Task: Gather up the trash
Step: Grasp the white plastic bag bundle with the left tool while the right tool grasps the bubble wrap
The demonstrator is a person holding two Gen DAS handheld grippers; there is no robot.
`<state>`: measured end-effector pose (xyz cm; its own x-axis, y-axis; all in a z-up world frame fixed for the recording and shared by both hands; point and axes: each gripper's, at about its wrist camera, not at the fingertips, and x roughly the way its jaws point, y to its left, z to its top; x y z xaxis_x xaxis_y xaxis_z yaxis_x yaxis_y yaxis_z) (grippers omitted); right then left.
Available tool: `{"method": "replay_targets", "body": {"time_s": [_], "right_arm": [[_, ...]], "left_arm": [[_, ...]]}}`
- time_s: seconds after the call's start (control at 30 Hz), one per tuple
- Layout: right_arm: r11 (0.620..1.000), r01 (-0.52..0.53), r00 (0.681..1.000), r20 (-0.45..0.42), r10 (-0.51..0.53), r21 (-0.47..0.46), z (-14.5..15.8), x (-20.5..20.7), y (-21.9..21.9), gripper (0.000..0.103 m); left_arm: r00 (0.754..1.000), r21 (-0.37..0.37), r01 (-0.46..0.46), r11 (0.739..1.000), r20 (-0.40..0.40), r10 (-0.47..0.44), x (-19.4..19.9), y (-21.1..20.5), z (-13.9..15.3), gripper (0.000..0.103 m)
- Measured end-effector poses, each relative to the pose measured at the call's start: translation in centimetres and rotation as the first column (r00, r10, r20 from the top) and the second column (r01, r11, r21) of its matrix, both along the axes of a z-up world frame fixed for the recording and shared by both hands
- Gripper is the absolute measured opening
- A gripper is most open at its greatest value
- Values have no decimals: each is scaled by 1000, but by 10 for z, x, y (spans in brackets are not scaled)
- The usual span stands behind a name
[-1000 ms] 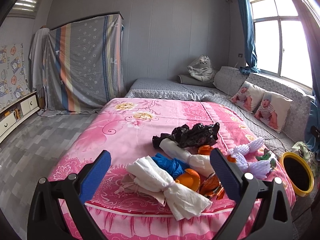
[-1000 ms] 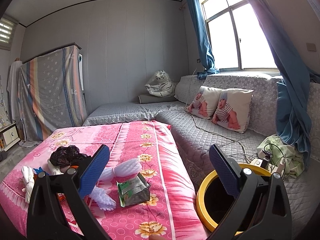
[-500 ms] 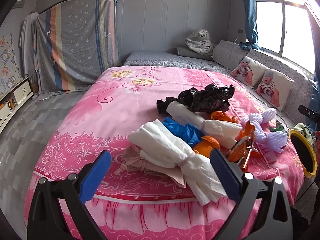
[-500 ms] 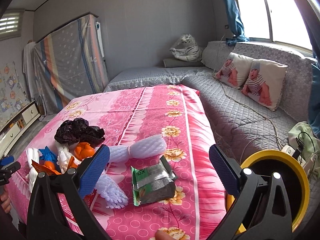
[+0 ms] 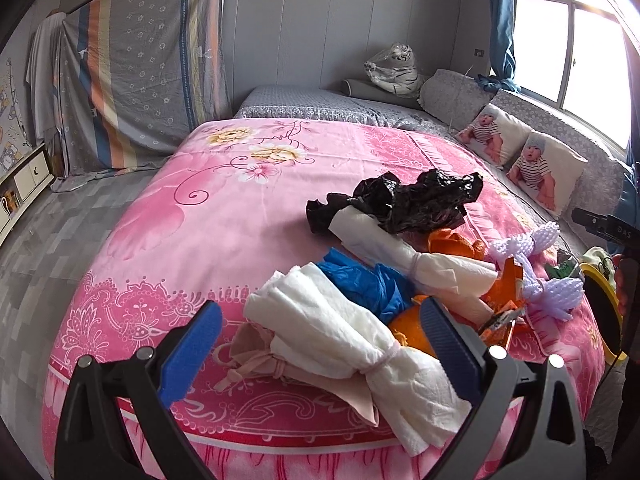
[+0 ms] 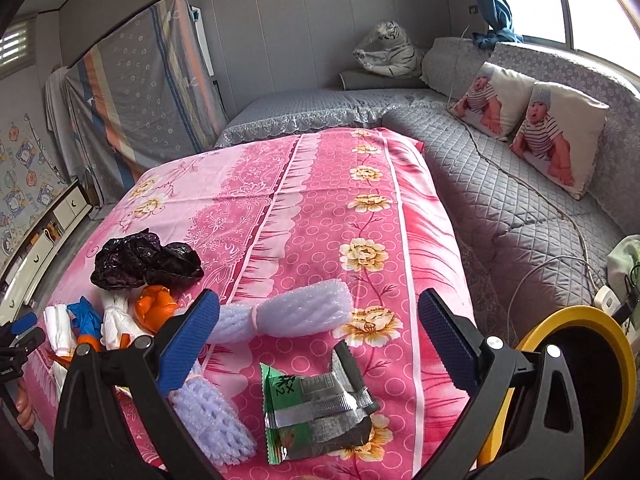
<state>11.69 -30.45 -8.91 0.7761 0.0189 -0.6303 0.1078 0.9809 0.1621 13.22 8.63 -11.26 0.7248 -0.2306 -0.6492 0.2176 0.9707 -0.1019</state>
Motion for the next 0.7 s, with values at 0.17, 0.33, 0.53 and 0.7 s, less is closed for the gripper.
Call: {"method": "replay_targets", "body": {"time_s": [0.17,0.33,0.53,0.7], "right_arm": [[998,-30,998,-61,34,61,-6,18,-8,95],[992,-82,988,-126,93,94,-12,35,-7,95],[991,-82,975,-198,101,101,-28,56,-6,95],[990,-100,966,-229,121,101,-38,66,0,95]], "left_arm": [[999,-23,20,1000,-39,-21,14,3,-4,96],[997,-24,49,998,-56,-51,22,2,-8,96],[995,-18,67,998,-78,-68,34,1,-13,96],[992,-28,73,997,-104,-76,45,3,-19,96]]}}
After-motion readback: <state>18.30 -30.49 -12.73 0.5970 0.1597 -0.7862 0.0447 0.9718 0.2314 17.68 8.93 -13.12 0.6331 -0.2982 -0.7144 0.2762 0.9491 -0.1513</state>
